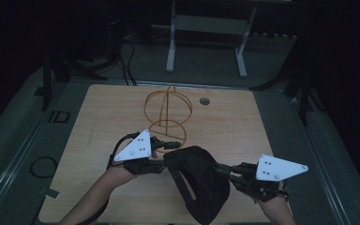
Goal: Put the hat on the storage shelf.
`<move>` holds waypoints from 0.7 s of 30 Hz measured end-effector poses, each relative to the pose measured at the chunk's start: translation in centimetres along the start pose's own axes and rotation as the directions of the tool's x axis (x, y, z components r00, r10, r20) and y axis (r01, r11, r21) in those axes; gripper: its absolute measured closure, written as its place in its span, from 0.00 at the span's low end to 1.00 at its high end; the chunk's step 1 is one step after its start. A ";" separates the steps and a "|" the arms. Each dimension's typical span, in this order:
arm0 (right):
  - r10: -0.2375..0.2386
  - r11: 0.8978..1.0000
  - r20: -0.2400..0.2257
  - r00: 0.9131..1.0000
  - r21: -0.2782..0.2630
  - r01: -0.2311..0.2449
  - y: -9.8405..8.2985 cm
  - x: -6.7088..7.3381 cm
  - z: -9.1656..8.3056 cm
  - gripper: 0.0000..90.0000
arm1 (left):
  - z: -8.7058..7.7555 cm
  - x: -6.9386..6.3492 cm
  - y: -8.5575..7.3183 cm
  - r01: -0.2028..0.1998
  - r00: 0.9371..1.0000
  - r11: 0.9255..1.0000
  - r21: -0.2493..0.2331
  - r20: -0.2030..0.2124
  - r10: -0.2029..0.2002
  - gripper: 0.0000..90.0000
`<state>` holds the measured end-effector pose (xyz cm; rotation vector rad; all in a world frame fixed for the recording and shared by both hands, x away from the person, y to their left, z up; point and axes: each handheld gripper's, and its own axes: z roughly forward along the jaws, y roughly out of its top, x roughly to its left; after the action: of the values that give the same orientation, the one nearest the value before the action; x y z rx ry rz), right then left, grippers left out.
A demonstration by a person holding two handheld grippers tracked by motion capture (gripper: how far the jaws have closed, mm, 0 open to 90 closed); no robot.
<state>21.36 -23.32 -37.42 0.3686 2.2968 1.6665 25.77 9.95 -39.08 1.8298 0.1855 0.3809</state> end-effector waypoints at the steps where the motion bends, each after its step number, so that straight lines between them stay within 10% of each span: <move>1: 0.005 1.000 0.009 1.000 -0.003 -0.005 0.0 -0.1 -0.2 0.97 | -0.1 0.0 0.0 0.002 1.000 1.000 0.000 -0.005 -0.002 0.67; 13: 0.061 0.998 0.148 0.987 -0.033 -0.056 0.3 -1.6 -2.0 0.97 | -1.2 0.1 -1.2 0.027 0.994 1.000 -0.002 -0.109 -0.027 0.54; 21: 0.096 0.995 0.237 0.967 -0.064 -0.083 0.3 -2.9 -2.8 0.97 | -2.3 0.4 -3.1 0.115 0.971 0.993 -0.001 -0.209 -0.113 0.30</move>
<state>23.01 -26.77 -36.04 0.6333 2.0833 1.6221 25.57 13.08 -41.42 1.7789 0.4374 0.4919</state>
